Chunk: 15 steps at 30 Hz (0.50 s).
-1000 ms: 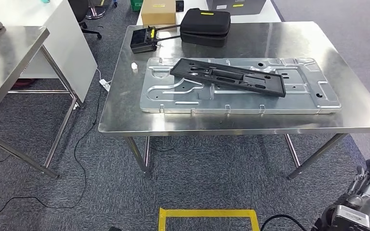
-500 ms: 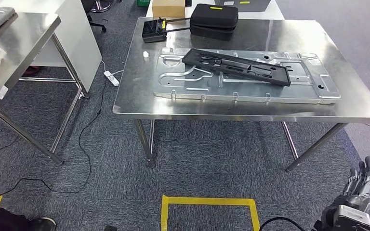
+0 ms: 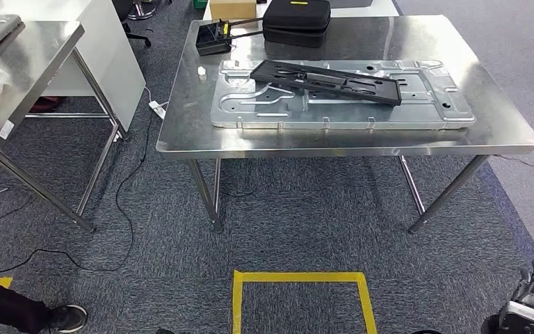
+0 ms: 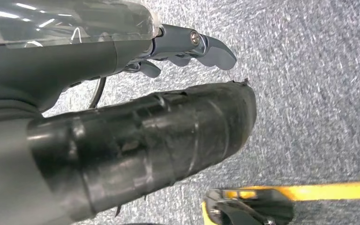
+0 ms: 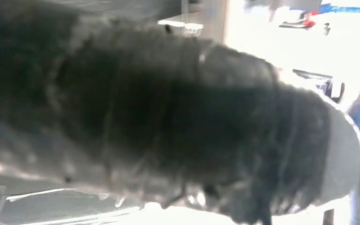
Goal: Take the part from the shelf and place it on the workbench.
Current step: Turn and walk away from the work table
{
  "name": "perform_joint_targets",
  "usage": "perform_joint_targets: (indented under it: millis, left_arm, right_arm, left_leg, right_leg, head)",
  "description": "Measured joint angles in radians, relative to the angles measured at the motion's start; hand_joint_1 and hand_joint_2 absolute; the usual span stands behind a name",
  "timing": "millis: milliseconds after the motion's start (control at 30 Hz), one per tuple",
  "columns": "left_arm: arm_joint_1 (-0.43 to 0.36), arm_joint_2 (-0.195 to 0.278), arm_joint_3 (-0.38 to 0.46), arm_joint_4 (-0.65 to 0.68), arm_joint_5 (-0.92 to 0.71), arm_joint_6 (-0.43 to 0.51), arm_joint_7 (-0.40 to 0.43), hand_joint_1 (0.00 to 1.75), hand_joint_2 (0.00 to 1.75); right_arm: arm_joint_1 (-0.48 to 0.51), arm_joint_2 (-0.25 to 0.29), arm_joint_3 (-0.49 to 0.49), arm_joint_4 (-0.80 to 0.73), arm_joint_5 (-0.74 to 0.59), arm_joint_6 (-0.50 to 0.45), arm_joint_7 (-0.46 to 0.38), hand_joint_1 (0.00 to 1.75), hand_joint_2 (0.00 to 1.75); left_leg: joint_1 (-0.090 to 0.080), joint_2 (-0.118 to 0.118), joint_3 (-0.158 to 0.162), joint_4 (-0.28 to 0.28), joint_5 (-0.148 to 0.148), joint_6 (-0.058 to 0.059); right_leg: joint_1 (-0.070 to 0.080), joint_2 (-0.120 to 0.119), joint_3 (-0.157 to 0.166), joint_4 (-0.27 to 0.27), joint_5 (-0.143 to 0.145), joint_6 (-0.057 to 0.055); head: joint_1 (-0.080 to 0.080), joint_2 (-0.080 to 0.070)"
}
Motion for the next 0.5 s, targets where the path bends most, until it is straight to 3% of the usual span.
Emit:
perform_joint_targets:
  millis: [33,67,100,133,200,267,367,433,500]
  left_arm:
    - [0.001,0.000,0.001,0.000,0.000,0.000,0.001,0.00,0.00]
    - [0.001,0.000,0.001,0.000,0.000,0.000,0.002,0.00,0.00]
    - [0.002,0.000,0.002,0.000,0.000,0.000,0.004,0.00,0.00]
    - [0.003,0.000,0.002,0.000,-0.001,0.000,0.005,0.00,0.00]
    - [0.004,0.000,0.002,0.000,-0.004,0.000,0.007,0.00,0.00]
    - [0.005,0.000,0.003,0.000,-0.006,0.000,0.008,0.00,0.00]
    - [0.005,0.000,0.003,0.000,-0.006,0.000,0.008,0.00,0.00]
    - [0.006,0.000,0.004,0.000,-0.006,0.000,0.010,0.00,0.00]
    - [0.006,-0.003,0.005,0.000,-0.008,0.001,0.012,0.00,0.00]
  right_arm:
    - [-0.006,0.005,-0.025,0.026,-0.002,0.013,0.003,0.00,0.00]
    - [-0.012,0.011,-0.052,0.054,-0.007,0.029,0.007,0.00,0.00]
    - [-0.019,0.016,-0.081,0.083,-0.013,0.048,0.009,0.00,0.00]
    - [-0.028,0.022,-0.114,0.115,-0.019,0.069,0.010,0.00,0.00]
    - [-0.049,0.034,-0.179,0.177,-0.025,0.105,0.006,0.00,0.00]
    - [-0.063,0.041,-0.214,0.213,-0.023,0.122,0.002,0.00,0.00]
    - [-0.067,0.043,-0.223,0.223,-0.023,0.126,0.002,0.00,0.00]
    - [-0.082,0.046,-0.263,0.263,-0.022,0.142,0.001,0.00,0.00]
    - [-0.115,0.051,-0.371,0.369,-0.016,0.172,-0.005,0.00,0.00]
  left_leg:
    - [0.001,0.000,-0.022,0.063,-0.030,-0.002]
    - [0.001,0.000,-0.032,0.104,-0.043,-0.004]
    - [0.002,0.000,-0.025,0.109,-0.035,-0.004]
    - [0.002,-0.003,0.003,0.074,-0.010,-0.003]
    - [0.003,-0.030,0.086,-0.062,0.046,0.006]
    - [0.003,-0.062,0.132,-0.146,0.064,0.013]
    - [0.003,-0.076,0.139,-0.155,0.057,0.016]
    - [0.003,-0.080,0.144,-0.164,0.058,0.018]
    - [0.007,-0.054,0.148,-0.185,0.066,0.030]
  right_leg:
    - [0.001,0.003,-0.007,0.002,0.004,-0.001]
    - [0.001,0.007,-0.012,0.004,0.007,0.000]
    - [0.001,0.013,-0.017,0.007,0.009,0.002]
    - [0.001,0.020,-0.020,0.011,0.011,0.003]
    - [0.000,0.035,-0.022,0.016,0.012,0.006]
    - [-0.002,0.042,-0.023,0.019,0.012,0.009]
    - [-0.002,0.044,-0.026,0.019,0.013,0.010]
    - [-0.003,0.054,-0.033,0.021,0.017,0.018]
    - [-0.003,0.059,-0.054,0.050,0.005,0.036]
  head:
    - [0.000,0.000]
    - [0.000,0.000]
    - [0.000,0.000]
    - [0.000,0.000]
    - [0.000,0.000]
    - [0.001,0.000]
    - [0.001,0.000]
    - [0.000,0.000]
    - [0.001,0.000]
